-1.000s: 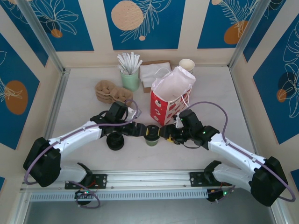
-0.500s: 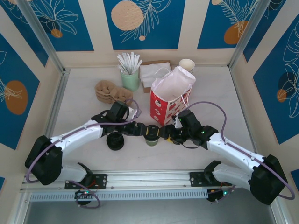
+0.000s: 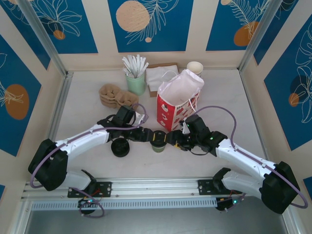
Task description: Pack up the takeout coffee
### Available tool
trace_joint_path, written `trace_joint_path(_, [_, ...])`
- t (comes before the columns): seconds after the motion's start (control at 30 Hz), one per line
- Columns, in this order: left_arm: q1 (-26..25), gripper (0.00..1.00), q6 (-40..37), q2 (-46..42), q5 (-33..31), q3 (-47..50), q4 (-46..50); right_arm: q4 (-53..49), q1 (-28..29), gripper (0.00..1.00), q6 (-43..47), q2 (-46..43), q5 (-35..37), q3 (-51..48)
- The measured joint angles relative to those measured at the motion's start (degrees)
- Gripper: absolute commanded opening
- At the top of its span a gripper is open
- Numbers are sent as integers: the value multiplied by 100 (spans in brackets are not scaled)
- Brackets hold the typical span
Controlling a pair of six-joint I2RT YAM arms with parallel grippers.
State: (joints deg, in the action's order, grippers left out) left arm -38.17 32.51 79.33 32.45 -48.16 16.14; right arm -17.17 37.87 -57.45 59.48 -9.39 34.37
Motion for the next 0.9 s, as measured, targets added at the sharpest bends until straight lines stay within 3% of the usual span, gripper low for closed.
trace_joint_path(0.9, [-33, 51, 7, 42, 26, 87, -240, 17, 7, 57, 0, 74, 4, -2])
